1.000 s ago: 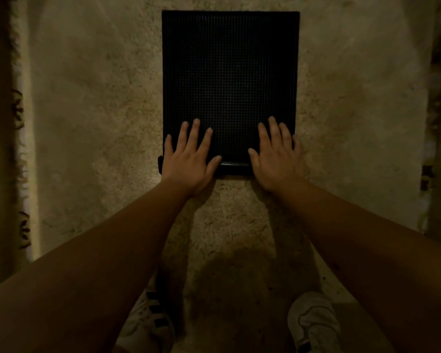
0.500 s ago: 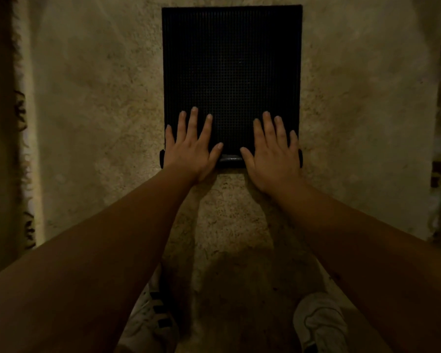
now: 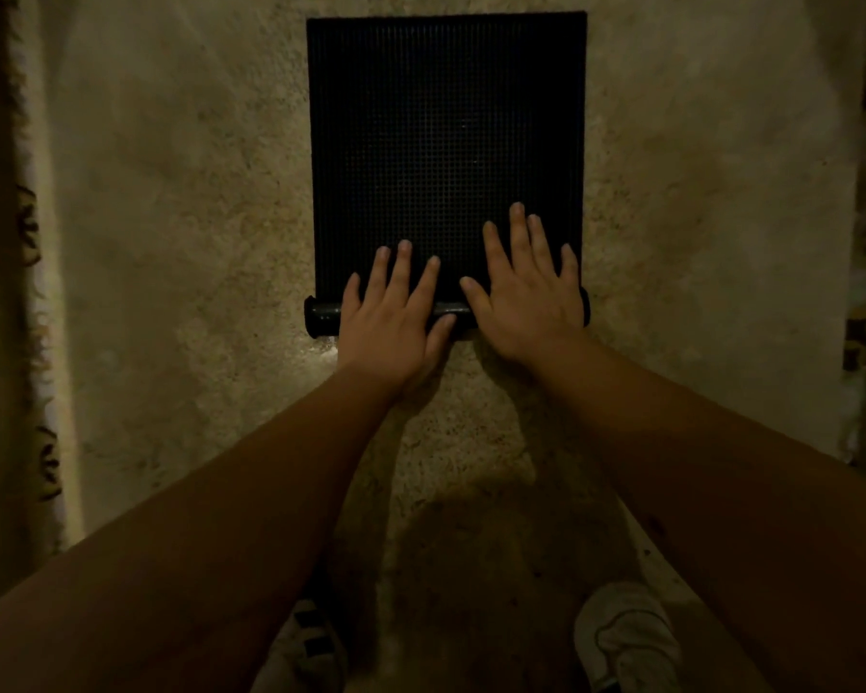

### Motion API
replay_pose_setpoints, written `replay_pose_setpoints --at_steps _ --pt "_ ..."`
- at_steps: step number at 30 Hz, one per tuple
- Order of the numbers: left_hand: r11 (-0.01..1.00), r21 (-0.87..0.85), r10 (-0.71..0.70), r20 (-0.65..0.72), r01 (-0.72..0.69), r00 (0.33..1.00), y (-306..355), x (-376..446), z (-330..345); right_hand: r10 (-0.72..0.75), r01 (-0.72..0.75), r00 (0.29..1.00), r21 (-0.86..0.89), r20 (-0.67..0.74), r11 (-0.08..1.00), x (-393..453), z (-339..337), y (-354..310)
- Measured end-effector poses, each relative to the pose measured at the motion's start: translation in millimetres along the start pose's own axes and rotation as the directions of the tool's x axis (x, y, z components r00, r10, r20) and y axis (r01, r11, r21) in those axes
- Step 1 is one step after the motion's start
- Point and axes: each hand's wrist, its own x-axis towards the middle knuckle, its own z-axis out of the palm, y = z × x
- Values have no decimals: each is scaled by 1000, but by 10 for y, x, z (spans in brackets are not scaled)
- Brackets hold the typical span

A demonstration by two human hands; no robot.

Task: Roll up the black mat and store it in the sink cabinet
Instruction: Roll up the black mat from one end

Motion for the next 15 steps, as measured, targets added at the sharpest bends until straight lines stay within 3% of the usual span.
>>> replay_pose_setpoints --at_steps 11,15 --pt "997 -38 -59 39 60 998 29 111 -109 6 -5 999 41 -33 999 100 -12 12" --pt "996 -56 -62 61 65 996 24 180 -142 -72 82 979 47 -190 995 -31 -74 37"
